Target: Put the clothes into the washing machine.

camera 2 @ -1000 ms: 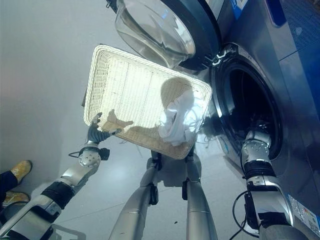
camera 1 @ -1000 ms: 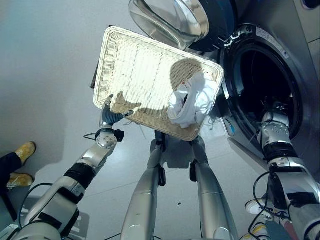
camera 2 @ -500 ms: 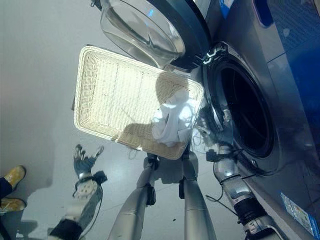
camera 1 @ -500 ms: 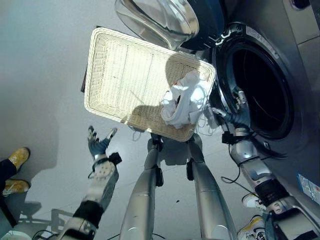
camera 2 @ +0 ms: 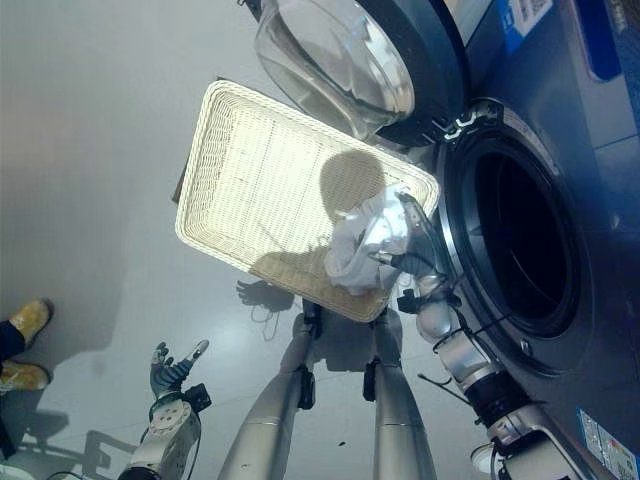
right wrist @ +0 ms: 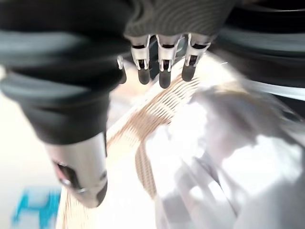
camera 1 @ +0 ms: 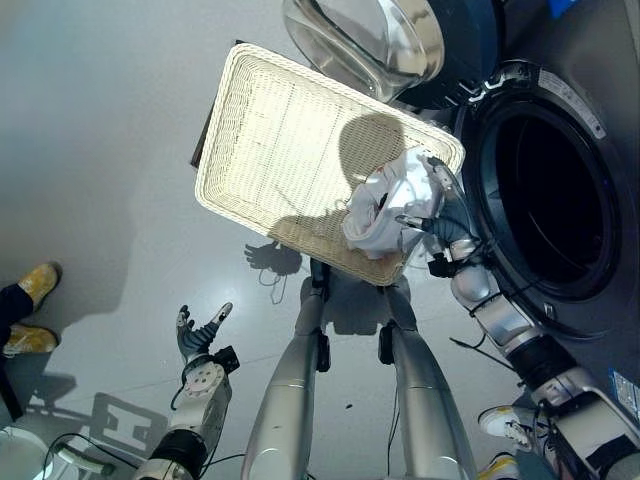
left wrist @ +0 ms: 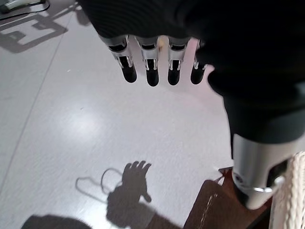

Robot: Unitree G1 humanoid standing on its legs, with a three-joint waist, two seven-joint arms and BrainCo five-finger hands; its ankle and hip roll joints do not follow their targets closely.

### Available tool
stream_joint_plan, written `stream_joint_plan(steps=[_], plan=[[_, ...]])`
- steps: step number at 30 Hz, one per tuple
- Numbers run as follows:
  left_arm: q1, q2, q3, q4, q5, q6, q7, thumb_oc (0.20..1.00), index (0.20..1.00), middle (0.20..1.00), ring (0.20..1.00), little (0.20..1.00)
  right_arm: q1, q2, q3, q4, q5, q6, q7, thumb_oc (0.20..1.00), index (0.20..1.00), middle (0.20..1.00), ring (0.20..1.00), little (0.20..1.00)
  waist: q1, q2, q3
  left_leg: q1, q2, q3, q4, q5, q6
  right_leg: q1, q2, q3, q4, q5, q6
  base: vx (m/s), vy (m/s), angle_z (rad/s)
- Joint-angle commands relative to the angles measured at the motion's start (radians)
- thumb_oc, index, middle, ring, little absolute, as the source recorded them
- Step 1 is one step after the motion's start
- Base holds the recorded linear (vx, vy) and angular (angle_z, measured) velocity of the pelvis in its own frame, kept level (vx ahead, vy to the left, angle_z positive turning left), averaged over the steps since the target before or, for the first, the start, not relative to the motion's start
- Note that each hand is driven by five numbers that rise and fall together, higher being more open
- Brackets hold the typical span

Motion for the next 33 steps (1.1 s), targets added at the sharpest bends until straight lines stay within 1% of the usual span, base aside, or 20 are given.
stream_joint_plan(steps=[1, 2, 3, 4, 5, 6, 7, 8, 9, 11, 13, 14, 15, 16, 19, 25, 27, 28, 29, 33], plan=[[-0.015, 0.046, -0.003, 0.037, -0.008, 0.002, -0.038, 1.000, 1.000, 1.000, 1.000, 1.000, -0.047, -0.063, 0.080, 0.026, -0.115, 0.094, 0.064, 1.000, 1.000, 1.000, 1.000, 1.000, 0.017, 0.015, -0.021, -0.025, -0.039, 0.023, 0.067, -0.041, -0.029, -0.002, -0.002, -0.066, 0.108, -0.100, 0.093, 0.00, -0.002, 0.11], [-0.026, 0.050, -0.011, 0.043, -0.004, 0.003, -0.044, 1.000, 1.000, 1.000, 1.000, 1.000, -0.075, -0.074, 0.107, 0.066, -0.129, 0.127, 0.087, 1.000, 1.000, 1.000, 1.000, 1.000, 0.022, 0.015, -0.021, -0.026, -0.039, 0.020, 0.067, -0.041, -0.030, -0.003, -0.004, -0.070, 0.108, -0.099, 0.095, 0.00, -0.018, 0.12], [-0.041, 0.060, -0.028, 0.050, -0.008, 0.004, -0.061, 1.000, 1.000, 1.000, 1.000, 1.000, -0.127, -0.090, 0.161, 0.142, -0.152, 0.198, 0.144, 1.000, 1.000, 1.000, 1.000, 1.000, 0.032, 0.015, -0.021, -0.030, -0.040, 0.014, 0.065, -0.039, -0.031, -0.004, -0.007, -0.077, 0.106, -0.097, 0.096, 0.00, -0.031, 0.10], [-0.049, 0.064, -0.038, 0.050, -0.011, 0.006, -0.071, 1.000, 1.000, 1.000, 1.000, 1.000, -0.153, -0.096, 0.192, 0.179, -0.149, 0.229, 0.180, 1.000, 1.000, 1.000, 1.000, 1.000, 0.038, 0.016, -0.021, -0.032, -0.040, 0.012, 0.062, -0.037, -0.030, -0.005, -0.009, -0.083, 0.104, -0.095, 0.097, 0.00, -0.036, 0.09], [-0.054, 0.066, -0.044, 0.050, -0.010, 0.008, -0.074, 1.000, 1.000, 1.000, 1.000, 1.000, -0.168, -0.098, 0.208, 0.200, -0.137, 0.240, 0.194, 1.000, 1.000, 1.000, 1.000, 1.000, 0.041, 0.016, -0.021, -0.033, -0.041, 0.010, 0.061, -0.037, -0.030, -0.006, -0.010, -0.086, 0.103, -0.095, 0.098, 0.01, -0.047, 0.13], [-0.062, 0.071, -0.061, 0.048, -0.002, 0.013, -0.080, 1.000, 1.000, 1.000, 1.000, 1.000, -0.199, -0.096, 0.240, 0.253, -0.096, 0.265, 0.245, 1.000, 1.000, 1.000, 1.000, 1.000, 0.050, 0.018, -0.021, -0.036, -0.042, 0.006, 0.060, -0.035, -0.030, -0.007, -0.014, -0.095, 0.101, -0.093, 0.098, 0.02, -0.059, 0.19], [-0.077, 0.079, -0.081, 0.049, -0.005, 0.017, -0.090, 1.000, 1.000, 1.000, 1.000, 1.000, -0.246, -0.073, 0.254, 0.360, -0.048, 0.312, 0.325, 1.000, 1.000, 1.000, 1.000, 1.000, 0.065, 0.023, -0.021, -0.039, -0.043, 0.000, 0.058, -0.033, -0.031, -0.008, -0.018, -0.105, 0.099, -0.091, 0.098, 0.02, -0.058, 0.21], [-0.081, 0.080, -0.085, 0.052, -0.004, 0.018, -0.095, 1.000, 1.000, 1.000, 1.000, 1.000, -0.259, -0.065, 0.256, 0.395, -0.047, 0.330, 0.362, 1.000, 1.000, 1.000, 1.000, 1.000, 0.070, 0.024, -0.021, -0.039, -0.044, -0.002, 0.057, -0.032, -0.031, -0.008, -0.019, -0.107, 0.098, -0.090, 0.098, 0.02, -0.054, 0.22], [-0.089, 0.079, -0.094, 0.054, 0.006, 0.017, -0.096, 1.000, 1.000, 1.000, 1.000, 1.000, -0.287, -0.043, 0.262, 0.493, -0.045, 0.380, 0.447, 1.000, 1.000, 1.000, 1.000, 1.000, 0.081, 0.029, -0.021, -0.042, -0.044, -0.005, 0.053, -0.030, -0.031, -0.007, -0.022, -0.116, 0.094, -0.088, 0.097, 0.02, -0.045, 0.17], [-0.100, 0.079, -0.112, 0.043, 0.010, 0.030, -0.097, 1.000, 1.000, 1.000, 1.000, 1.000, -0.311, -0.018, 0.272, 0.639, -0.064, 0.425, 0.541, 1.000, 1.000, 1.000, 1.000, 1.000, 0.100, 0.038, -0.021, -0.047, -0.045, -0.011, 0.048, -0.026, -0.030, -0.008, -0.029, -0.131, 0.088, -0.084, 0.097, 0.02, -0.057, 0.17], [-0.104, 0.080, -0.118, 0.040, 0.014, 0.036, -0.097, 1.000, 1.000, 1.000, 1.000, 1.000, -0.317, -0.014, 0.272, 0.667, -0.069, 0.439, 0.562, 1.000, 1.000, 1.000, 1.000, 1.000, 0.105, 0.041, -0.021, -0.048, -0.047, -0.014, 0.048, -0.026, -0.030, -0.008, -0.031, -0.135, 0.087, -0.083, 0.097, 0.02, -0.040, 0.17], [-0.111, 0.079, -0.134, 0.036, 0.029, 0.039, -0.104, 1.000, 1.000, 1.000, 1.000, 1.000, -0.354, 0.006, 0.255, 0.780, -0.093, 0.485, 0.640, 1.000, 1.000, 1.000, 1.000, 1.000, 0.122, 0.054, -0.021, -0.055, -0.052, -0.023, 0.051, -0.024, -0.028, -0.010, -0.041, -0.148, 0.086, -0.078, 0.098, 0.02, -0.046, 0.16], [-0.111, 0.080, -0.136, 0.032, 0.033, 0.041, -0.107, 1.000, 1.000, 1.000, 1.000, 1.000, -0.361, 0.009, 0.255, 0.798, -0.104, 0.507, 0.668, 1.000, 1.000, 1.000, 1.000, 1.000, 0.127, 0.058, -0.021, -0.057, -0.052, -0.025, 0.050, -0.023, -0.027, -0.011, -0.043, -0.151, 0.086, -0.078, 0.098, 0.03, -0.057, 0.20], [-0.112, 0.085, -0.142, 0.021, 0.039, 0.051, -0.109, 1.000, 1.000, 1.000, 1.000, 1.000, -0.366, 0.011, 0.251, 0.828, -0.126, 0.522, 0.707, 1.000, 1.000, 1.000, 1.000, 1.000, 0.134, 0.062, -0.021, -0.058, -0.053, -0.026, 0.047, -0.021, -0.027, -0.011, -0.046, -0.157, 0.086, -0.076, 0.099, 0.02, -0.025, 0.17], [-0.108, 0.085, -0.156, -0.005, 0.051, 0.058, -0.106, 1.000, 1.000, 1.000, 1.000, 1.000, -0.377, 0.008, 0.240, 0.858, -0.160, 0.516, 0.749, 1.000, 1.000, 1.000, 1.000, 1.000, 0.142, 0.071, -0.021, -0.064, -0.058, -0.031, 0.048, -0.019, -0.025, -0.016, -0.052, -0.165, 0.083, -0.070, 0.100, 0.02, -0.017, 0.29], [-0.106, 0.078, -0.163, -0.038, 0.053, 0.068, -0.110, 1.000, 1.000, 1.000, 1.000, 1.000, -0.374, 0.008, 0.227, 0.867, -0.203, 0.478, 0.767, 1.000, 1.000, 1.000, 1.000, 1.000, 0.145, 0.078, -0.021, -0.072, -0.060, -0.033, 0.045, -0.015, -0.025, -0.028, -0.054, -0.161, 0.084, -0.065, 0.103, 0.01, 0.005, 0.13], [-0.104, 0.075, -0.166, -0.045, 0.050, 0.067, -0.109, 1.000, 1.000, 1.000, 1.000, 1.000, -0.368, 0.008, 0.225, 0.866, -0.215, 0.459, 0.766, 0.479, 0.479, 0.479, 0.479, 0.479, 0.144, 0.079, -0.021, -0.070, -0.060, -0.032, 0.041, -0.014, -0.024, -0.028, -0.055, -0.160, 0.080, -0.063, 0.103, 0.00, 0.010, 0.05], [-0.106, 0.073, -0.170, -0.050, 0.045, 0.070, -0.106, 1.000, 1.000, 1.000, 1.000, 1.000, -0.365, 0.008, 0.227, 0.866, -0.214, 0.439, 0.759, 0.200, 0.200, 0.200, 0.200, 0.200, 0.143, 0.080, -0.021, -0.071, -0.060, -0.031, 0.039, -0.012, -0.024, -0.029, -0.055, -0.159, 0.079, -0.062, 0.104, 0.00, 0.000, 0.00], [-0.107, 0.065, -0.172, -0.052, 0.038, 0.066, -0.109, 1.000, 1.000, 1.000, 1.000, 1.000, -0.364, 0.009, 0.225, 0.863, -0.203, 0.414, 0.756, 0.200, 0.200, 0.200, 0.200, 0.200, 0.142, 0.085, -0.021, -0.071, -0.060, -0.029, 0.035, -0.010, -0.024, -0.032, -0.055, -0.156, 0.077, -0.058, 0.103, 0.00, 0.000, 0.00], [-0.110, 0.060, -0.182, -0.062, 0.034, 0.070, -0.103, 1.000, 1.000, 1.000, 1.000, 1.000, -0.352, 0.021, 0.220, 0.847, -0.146, 0.388, 0.775, 0.200, 0.200, 0.200, 0.200, 0.200, 0.138, 0.086, -0.021, -0.064, -0.058, -0.022, 0.025, -0.007, -0.025, -0.030, -0.055, -0.154, 0.070, -0.055, 0.105, 0.00, 0.008, 0.00]])
